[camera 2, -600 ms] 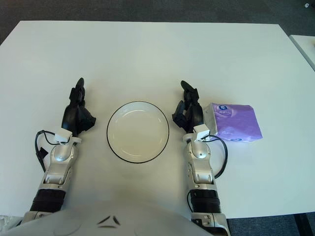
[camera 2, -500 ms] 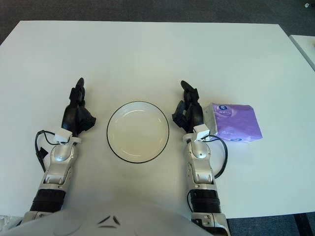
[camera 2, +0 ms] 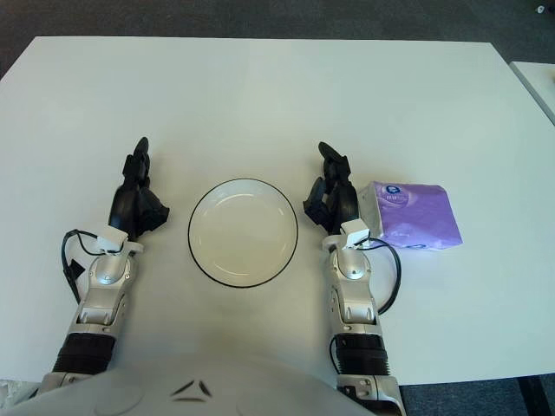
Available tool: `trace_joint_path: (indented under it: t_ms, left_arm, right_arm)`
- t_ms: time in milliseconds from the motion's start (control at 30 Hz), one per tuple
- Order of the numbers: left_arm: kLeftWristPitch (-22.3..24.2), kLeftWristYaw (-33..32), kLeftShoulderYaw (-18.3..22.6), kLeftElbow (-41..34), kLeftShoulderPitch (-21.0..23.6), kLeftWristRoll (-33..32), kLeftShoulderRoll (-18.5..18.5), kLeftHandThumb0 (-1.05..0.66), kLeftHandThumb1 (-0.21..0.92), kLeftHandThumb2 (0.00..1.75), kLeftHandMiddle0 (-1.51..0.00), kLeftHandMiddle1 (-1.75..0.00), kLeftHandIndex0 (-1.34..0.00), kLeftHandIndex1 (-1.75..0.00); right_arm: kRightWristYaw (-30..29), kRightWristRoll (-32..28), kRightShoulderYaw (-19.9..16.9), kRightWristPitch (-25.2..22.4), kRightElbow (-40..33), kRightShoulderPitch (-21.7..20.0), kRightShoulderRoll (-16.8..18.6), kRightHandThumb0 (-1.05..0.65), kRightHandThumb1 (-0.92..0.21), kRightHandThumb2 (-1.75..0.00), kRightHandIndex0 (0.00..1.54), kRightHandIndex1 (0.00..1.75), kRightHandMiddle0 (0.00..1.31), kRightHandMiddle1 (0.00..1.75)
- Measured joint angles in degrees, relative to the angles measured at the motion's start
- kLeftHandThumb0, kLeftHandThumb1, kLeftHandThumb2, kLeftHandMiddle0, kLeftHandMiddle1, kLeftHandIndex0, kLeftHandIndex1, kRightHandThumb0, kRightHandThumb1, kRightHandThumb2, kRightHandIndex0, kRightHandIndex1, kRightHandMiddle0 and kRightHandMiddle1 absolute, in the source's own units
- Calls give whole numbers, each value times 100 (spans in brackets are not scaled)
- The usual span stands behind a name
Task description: Put the tissue paper into the plate.
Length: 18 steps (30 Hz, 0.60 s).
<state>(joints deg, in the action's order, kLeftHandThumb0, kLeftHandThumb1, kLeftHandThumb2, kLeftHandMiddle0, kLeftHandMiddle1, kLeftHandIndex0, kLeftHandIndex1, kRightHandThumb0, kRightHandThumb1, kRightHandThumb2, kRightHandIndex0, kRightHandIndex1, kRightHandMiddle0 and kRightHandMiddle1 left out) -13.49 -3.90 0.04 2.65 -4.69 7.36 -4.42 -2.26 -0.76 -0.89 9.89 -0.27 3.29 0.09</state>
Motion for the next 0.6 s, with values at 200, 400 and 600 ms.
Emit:
trace_joint_path:
  t_ms: [200,400,600]
  left_arm:
    - [5,-4,-1,-2,0,-12,13,-100,92,131,-4,0,0,-19]
    - [8,-3,-2,0,10,-21,24,-100,92,131,-4,0,0,-18]
    - [5,-3,-8,15,32,-20,33,-99,92,131,-5,-1,0,-19]
  right_arm:
    - [33,-14,-4,0,-1,0,-9,-68,-92,-101,33,1,0,55]
    - [46,8,4,-56,-86,31,-43,-68,-92,-102,34,2,0,58]
    - [110,57,39,-432,-553,146,-134,-69,-92,-103,34,2,0,61]
